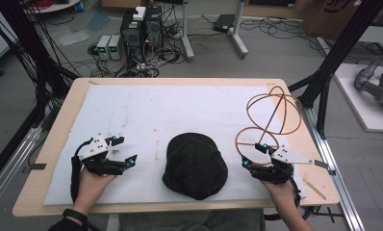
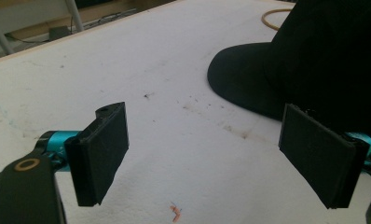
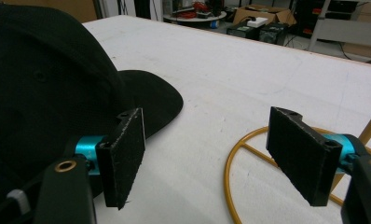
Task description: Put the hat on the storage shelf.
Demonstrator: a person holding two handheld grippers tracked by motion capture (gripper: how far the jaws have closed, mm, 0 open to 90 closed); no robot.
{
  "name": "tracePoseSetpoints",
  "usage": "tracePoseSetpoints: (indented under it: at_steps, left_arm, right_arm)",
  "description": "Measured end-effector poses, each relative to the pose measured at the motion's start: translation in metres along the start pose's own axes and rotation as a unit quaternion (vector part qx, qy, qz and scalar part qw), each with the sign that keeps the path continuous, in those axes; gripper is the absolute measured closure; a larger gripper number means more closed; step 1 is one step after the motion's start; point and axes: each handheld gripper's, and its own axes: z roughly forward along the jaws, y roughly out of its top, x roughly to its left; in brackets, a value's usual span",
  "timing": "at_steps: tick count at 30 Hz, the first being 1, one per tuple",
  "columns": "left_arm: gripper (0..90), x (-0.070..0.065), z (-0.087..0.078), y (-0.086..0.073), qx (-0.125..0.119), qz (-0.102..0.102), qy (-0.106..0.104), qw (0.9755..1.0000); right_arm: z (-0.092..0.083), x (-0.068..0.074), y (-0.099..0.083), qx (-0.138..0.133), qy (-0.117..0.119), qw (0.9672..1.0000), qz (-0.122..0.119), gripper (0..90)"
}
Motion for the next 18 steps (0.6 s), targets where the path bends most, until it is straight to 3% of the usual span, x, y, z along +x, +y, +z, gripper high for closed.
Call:
tracePoseSetpoints:
  at_steps: [5,14,17,18]
  left_arm:
    - [16.5,-0.001,-0.002,0.004,-0.002,-0.01,-0.015,0.9998]
    - [25.2,-0.021,0.01,0.013,-0.002,0.026,-0.048,0.9985]
    - [29.0,-0.03,0.014,0.017,-0.006,0.034,-0.07,0.997]
    - [38.5,-0.034,0.018,0.02,-0.007,0.04,-0.092,0.9949]
  right_arm:
    - [0.002,0.001,0.0,0.003,0.002,1.0,-0.007,27.7]
    - [0.003,0.002,0.0,0.005,0.003,1.0,-0.006,27.9]
    - [0.003,0.002,0.0,0.005,0.004,0.9999,-0.009,27.9]
    - [0.004,0.002,0.0,0.006,0.004,0.9999,-0.008,27.9]
